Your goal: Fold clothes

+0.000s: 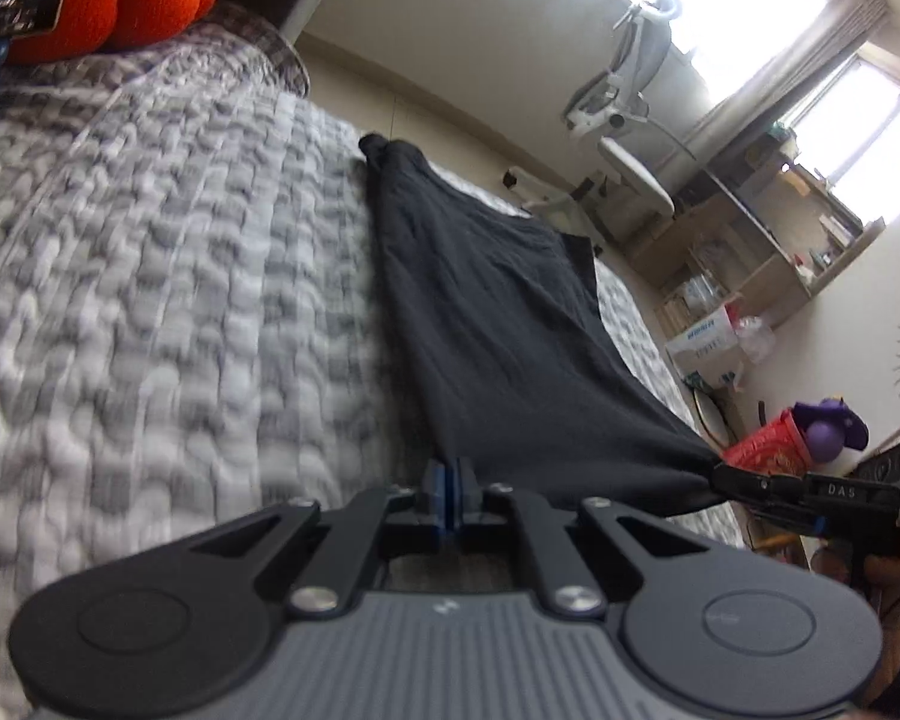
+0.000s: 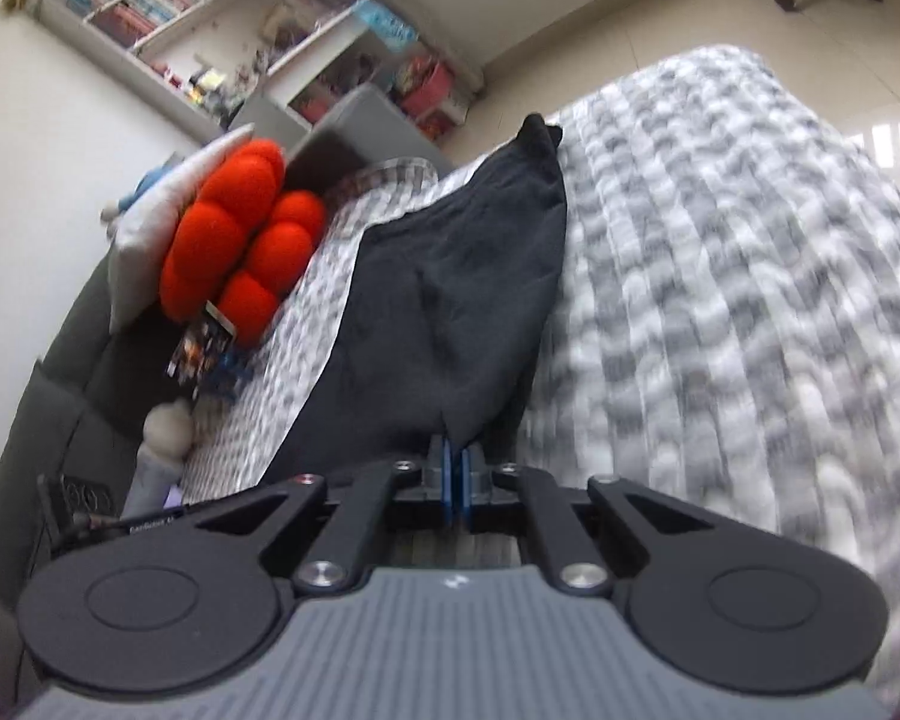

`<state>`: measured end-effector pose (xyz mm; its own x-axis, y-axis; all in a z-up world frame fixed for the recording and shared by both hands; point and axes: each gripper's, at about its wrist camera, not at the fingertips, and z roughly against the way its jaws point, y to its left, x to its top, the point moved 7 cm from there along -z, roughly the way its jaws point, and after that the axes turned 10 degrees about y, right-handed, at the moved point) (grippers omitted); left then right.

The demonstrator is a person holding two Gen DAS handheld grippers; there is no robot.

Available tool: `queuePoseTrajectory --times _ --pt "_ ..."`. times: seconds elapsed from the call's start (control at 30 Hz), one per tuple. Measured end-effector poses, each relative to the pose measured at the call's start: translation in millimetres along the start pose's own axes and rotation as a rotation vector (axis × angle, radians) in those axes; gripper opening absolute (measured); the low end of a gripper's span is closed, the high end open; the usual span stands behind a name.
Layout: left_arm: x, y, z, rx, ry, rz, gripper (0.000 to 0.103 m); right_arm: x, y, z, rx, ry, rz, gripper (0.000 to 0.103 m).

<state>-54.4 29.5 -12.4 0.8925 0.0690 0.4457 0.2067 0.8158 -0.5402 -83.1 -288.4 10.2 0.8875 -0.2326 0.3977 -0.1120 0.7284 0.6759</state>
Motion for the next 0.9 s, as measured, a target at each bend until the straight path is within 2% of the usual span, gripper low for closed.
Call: queuePoseTrajectory --times 0.17,0.33,0.43,0.53,0.6,0.63,0.7,0.77,0.9 --pt "-39 7 -5 0.042 0.070 -0.013 0.003 -41 -18 -8 -0.019 0.089 -0.036 0.005" --pt "-35 12 -2 0.066 0.052 -0.049 0.009 -45 -22 -7 -0.063 0.100 0.001 0.013" --pt "-29 17 6 0.097 0.025 -0.055 0.014 -36 -17 5 -0.169 0.061 0.118 0.016" --pt "-12 20 15 0.115 -0.023 -0.061 0.018 -21 -18 14 -0.168 0.017 0.162 0.016" --pt "1 19 16 0.106 -0.053 -0.054 0.027 -12 -18 15 -0.166 -0.008 0.190 0.016" --pt "7 17 14 0.096 -0.063 -0.057 0.028 -8 -17 14 -0.164 -0.018 0.203 0.016" --pt "20 8 9 0.079 -0.083 -0.083 0.030 -1 -8 6 -0.120 -0.025 0.251 0.016" --pt "33 -1 -2 0.066 -0.091 -0.113 0.031 2 2 -8 -0.057 -0.009 0.303 0.016" --pt "52 -10 -27 0.078 -0.094 -0.148 0.032 1 12 -45 -0.027 0.072 0.385 0.016"
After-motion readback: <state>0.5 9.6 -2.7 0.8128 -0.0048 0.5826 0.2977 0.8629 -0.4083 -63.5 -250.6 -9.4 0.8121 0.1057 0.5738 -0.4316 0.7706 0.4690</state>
